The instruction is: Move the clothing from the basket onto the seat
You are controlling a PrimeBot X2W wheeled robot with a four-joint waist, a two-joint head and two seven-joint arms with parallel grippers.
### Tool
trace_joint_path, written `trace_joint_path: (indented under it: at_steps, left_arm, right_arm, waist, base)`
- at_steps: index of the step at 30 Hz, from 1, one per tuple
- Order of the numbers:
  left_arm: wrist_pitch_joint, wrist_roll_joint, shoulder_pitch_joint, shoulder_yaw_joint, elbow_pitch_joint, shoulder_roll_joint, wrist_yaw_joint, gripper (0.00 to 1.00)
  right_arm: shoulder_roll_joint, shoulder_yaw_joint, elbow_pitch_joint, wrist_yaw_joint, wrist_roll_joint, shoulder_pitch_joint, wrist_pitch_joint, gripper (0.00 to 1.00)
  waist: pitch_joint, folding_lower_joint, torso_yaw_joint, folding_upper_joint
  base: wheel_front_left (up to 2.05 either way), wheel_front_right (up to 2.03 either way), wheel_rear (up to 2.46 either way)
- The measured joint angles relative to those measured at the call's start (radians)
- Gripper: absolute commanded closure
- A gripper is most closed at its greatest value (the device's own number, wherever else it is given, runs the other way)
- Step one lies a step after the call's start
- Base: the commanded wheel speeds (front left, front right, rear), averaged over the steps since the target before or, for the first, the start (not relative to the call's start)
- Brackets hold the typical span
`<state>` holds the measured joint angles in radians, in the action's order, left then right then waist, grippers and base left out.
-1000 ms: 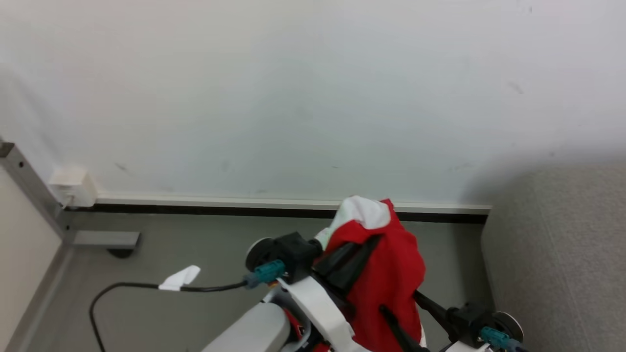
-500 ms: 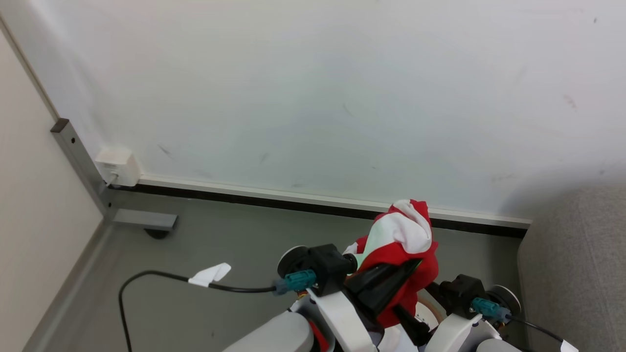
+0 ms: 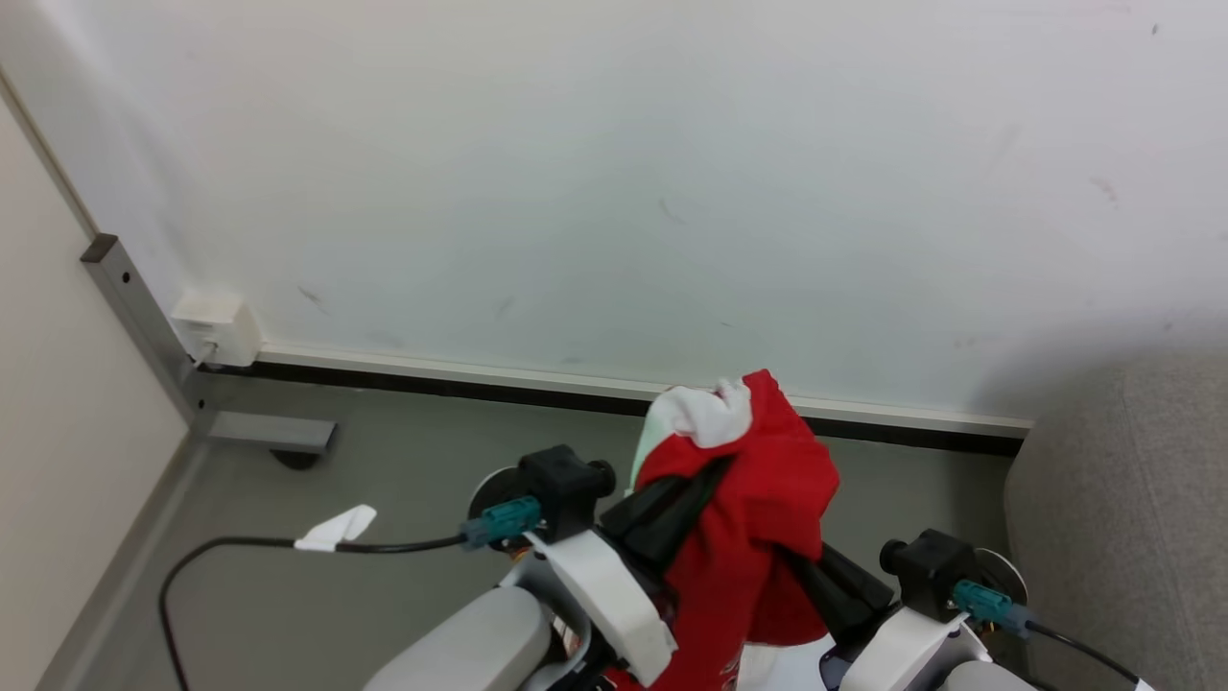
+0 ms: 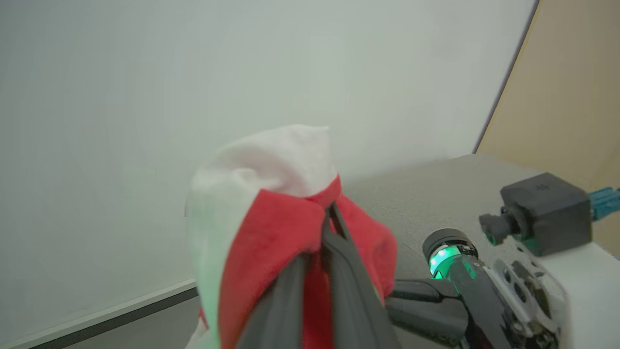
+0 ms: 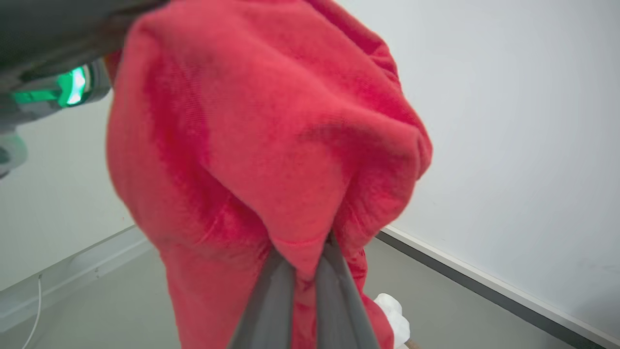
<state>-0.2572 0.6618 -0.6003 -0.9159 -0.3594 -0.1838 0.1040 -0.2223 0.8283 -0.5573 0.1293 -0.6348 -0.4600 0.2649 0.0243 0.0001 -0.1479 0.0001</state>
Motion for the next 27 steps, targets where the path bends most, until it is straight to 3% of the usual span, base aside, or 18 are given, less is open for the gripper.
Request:
trace_joint_path:
  at_steps: [14, 15, 16, 17, 18, 27]
  left_arm:
    - [-0.007, -0.013, 0.05, 0.043, -0.037, 0.0, 0.001, 1.0]
    - [-0.007, -0.017, 0.054, 0.041, -0.029, 0.003, 0.003, 0.87]
    - [-0.007, -0.022, 0.058, 0.039, -0.021, 0.006, 0.008, 0.62]
    - [-0.007, -0.026, 0.061, 0.038, -0.012, 0.01, 0.01, 0.16]
    - [-0.007, -0.028, 0.065, 0.04, 0.001, 0.013, 0.012, 0.0]
    - [-0.007, -0.044, 0.098, -0.034, 0.095, -0.001, 0.024, 0.0]
  right_arm:
    - [-0.006, -0.201, 0.244, 0.0, -0.048, 0.123, 0.0, 1.0]
    - [-0.005, -0.221, 0.258, 0.0, -0.055, 0.13, 0.0, 1.0]
    - [-0.005, -0.24, 0.268, 0.0, -0.056, 0.137, 0.0, 1.0]
    - [-0.005, -0.26, 0.272, 0.0, -0.056, 0.143, 0.0, 1.0]
    - [-0.006, -0.278, 0.278, 0.0, -0.056, 0.149, 0.0, 1.0]
    - [0.003, -0.468, 0.304, 0.0, -0.046, 0.179, 0.0, 1.0]
  waist:
    - [-0.011, 0.0, 0.042, -0.0001]
    - [-0.012, 0.0, 0.047, 0.0]
    - [-0.013, 0.0, 0.052, -0.0001]
    - [-0.013, 0.0, 0.058, 0.0]
    - [-0.014, 0.0, 0.065, 0.0]
    - [-0.018, -0.0001, 0.15, -0.0001]
  base:
    - [0.0, 0.0, 0.0]
    - [0.0, 0.0, 0.0]
    - [0.0, 0.0, 0.0]
    - [0.0, 0.0, 0.0]
    - [0.0, 0.0, 0.0]
    - [0.0, 0.0, 0.0]
